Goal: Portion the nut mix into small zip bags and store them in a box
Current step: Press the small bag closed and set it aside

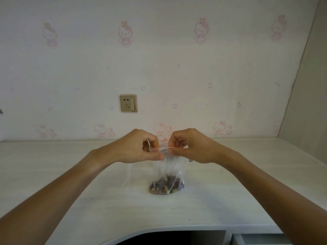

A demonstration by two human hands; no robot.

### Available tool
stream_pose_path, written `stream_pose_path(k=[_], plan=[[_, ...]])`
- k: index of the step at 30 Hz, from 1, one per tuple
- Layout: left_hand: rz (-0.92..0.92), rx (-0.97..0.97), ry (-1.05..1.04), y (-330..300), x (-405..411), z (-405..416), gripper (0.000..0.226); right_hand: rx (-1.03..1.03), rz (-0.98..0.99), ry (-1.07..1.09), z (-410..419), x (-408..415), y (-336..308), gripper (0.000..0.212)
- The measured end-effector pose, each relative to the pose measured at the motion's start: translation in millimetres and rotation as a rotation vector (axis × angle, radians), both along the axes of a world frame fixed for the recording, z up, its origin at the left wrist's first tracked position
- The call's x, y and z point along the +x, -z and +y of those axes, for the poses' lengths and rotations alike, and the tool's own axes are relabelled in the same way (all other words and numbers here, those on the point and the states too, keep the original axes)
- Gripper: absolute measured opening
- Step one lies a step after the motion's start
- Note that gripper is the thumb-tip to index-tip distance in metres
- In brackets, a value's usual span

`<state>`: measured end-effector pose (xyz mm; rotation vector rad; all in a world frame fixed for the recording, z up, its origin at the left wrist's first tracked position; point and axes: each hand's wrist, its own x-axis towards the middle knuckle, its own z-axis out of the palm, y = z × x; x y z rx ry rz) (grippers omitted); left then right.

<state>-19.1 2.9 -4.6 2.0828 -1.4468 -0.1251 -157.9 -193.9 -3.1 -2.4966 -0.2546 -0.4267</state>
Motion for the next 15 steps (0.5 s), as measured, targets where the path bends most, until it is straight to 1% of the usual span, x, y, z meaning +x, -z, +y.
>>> stream_pose_path(k=[2, 4, 6, 7, 9, 10, 13, 15], plan=[[-0.019, -0.026, -0.017, -1, 2, 4, 0.036, -0.046, 0.003, 0.024, -2, -1, 0, 0.022], [-0.060, 0.006, -0.025, -5, 4, 5, 0.041, -0.129, -0.012, 0.038, -1, -2, 1, 0.035], [-0.202, 0.081, -0.023, -7, 4, 4, 0.037, -0.266, -0.014, 0.055, 2, -2, 1, 0.045], [-0.281, 0.108, -0.022, -8, 4, 3, 0.032, -0.381, -0.027, 0.073, 3, -2, 1, 0.047], [-0.416, 0.124, -0.029, -9, 5, 5, 0.024, -0.591, -0.064, 0.124, 1, -2, -3, 0.047], [-0.457, 0.121, -0.032, -10, 6, 7, 0.021, -0.641, -0.066, 0.145, -1, -3, -5, 0.045], [-0.508, 0.103, -0.024, -15, 9, 13, 0.019, -0.680, -0.068, 0.182, -8, -5, -8, 0.034], [-0.510, 0.084, -0.026, -19, 8, 12, 0.017, -0.660, -0.100, 0.187, -7, -4, -8, 0.024]])
